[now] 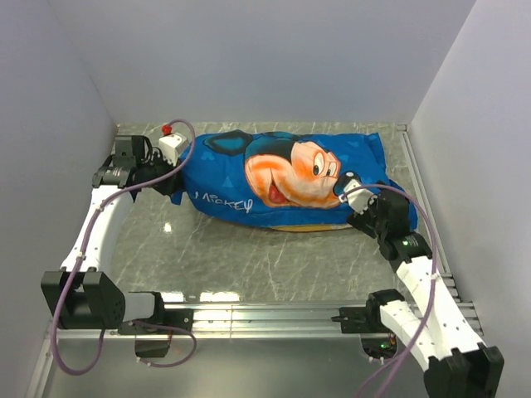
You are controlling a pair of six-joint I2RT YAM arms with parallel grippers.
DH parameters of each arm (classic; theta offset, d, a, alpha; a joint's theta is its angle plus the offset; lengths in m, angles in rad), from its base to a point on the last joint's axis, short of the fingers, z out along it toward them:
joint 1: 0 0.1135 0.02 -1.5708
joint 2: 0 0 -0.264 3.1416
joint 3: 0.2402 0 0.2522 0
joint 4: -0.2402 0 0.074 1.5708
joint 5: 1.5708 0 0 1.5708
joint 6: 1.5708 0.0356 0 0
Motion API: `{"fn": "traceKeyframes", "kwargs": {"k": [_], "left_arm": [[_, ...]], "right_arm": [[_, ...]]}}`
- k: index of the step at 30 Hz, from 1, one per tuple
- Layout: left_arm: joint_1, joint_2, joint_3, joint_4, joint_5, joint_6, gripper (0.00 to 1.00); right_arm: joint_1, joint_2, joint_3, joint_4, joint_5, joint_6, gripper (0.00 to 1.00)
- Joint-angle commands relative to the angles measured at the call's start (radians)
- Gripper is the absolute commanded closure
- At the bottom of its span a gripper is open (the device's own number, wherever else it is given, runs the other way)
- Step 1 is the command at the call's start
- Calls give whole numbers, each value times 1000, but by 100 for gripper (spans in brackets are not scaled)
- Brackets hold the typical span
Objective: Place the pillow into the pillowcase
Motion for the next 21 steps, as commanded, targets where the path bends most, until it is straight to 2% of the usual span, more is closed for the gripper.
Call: {"fn": "traceKeyframes", "kwargs": {"k": [1, 6, 7, 9, 10, 11, 14, 18, 21], "left_arm": [[37, 19, 35, 41, -1, -16, 100], [64, 74, 45, 59, 14, -36, 100], [70, 79, 50, 62, 14, -37, 100], [79, 95, 77, 58, 28, -45, 100], [91, 100, 94, 33, 39, -45, 100], [99, 99, 125, 24, 57, -51, 100], [104, 79, 168, -22, 80, -63, 100], [104, -36, 234, -80, 111, -85, 100], [104, -128, 289, -163, 119, -82, 100]], "right_arm": [[-91, 36, -18, -11, -77, -45, 0], [-161, 224, -38, 137, -40, -43, 0], [-167, 255, -31, 141, -32, -39, 13], [-191, 308, 32, 119, -38, -11, 50], [-220, 309, 96, 74, -53, 4, 94], [-254, 287, 130, 27, -86, 30, 100], [-295, 213, 267, -58, -208, 44, 100], [-325, 52, 432, -194, -299, 84, 100], [-334, -16, 558, -201, -279, 130, 100]]}}
